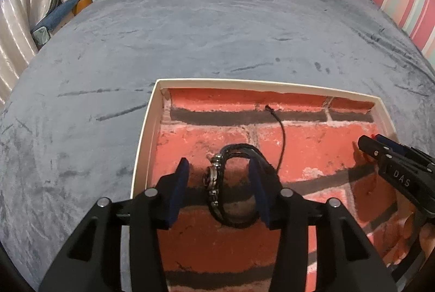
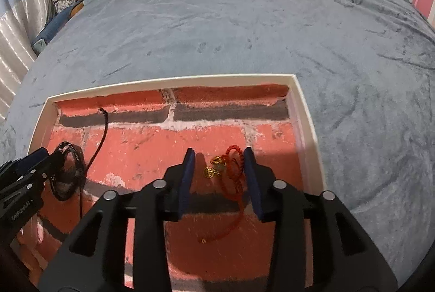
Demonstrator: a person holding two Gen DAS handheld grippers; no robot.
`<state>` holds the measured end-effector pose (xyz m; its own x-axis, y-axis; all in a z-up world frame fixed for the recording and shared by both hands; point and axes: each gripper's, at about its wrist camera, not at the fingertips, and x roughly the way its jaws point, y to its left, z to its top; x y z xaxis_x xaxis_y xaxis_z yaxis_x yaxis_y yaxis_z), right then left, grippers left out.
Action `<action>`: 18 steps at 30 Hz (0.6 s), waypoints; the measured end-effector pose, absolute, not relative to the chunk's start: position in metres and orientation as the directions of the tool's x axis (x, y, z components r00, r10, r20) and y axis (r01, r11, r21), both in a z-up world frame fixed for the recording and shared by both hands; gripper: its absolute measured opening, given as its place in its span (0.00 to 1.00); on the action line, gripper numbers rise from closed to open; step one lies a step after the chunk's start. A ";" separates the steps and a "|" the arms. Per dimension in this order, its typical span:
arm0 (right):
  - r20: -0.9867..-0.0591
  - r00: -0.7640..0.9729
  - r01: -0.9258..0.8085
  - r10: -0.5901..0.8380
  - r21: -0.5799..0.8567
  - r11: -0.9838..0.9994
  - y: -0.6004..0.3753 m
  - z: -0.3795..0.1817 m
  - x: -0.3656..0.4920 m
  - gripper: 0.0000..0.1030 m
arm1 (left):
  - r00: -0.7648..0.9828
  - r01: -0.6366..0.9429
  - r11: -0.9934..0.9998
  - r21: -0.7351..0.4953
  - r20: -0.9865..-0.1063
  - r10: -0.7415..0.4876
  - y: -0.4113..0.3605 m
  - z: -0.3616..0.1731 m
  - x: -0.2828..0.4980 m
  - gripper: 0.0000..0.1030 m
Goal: Organize jewelry
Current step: 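Open both grippers and lift them away from the tray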
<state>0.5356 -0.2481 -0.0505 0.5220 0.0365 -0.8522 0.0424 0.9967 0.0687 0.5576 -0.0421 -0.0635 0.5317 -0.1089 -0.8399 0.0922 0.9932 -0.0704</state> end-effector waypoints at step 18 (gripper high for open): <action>-0.629 0.778 0.008 -0.010 -0.006 1.000 -0.251 0.025 0.362 0.89 | 0.778 0.148 0.985 -0.083 -0.606 -0.168 -0.001 0.033 0.387 0.85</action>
<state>0.3618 -0.2511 0.0251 0.7777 -0.0102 -0.6285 0.0082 0.9999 -0.0061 0.3868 -0.0009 0.0330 0.7776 -0.1680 -0.6060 0.1480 0.9855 -0.0833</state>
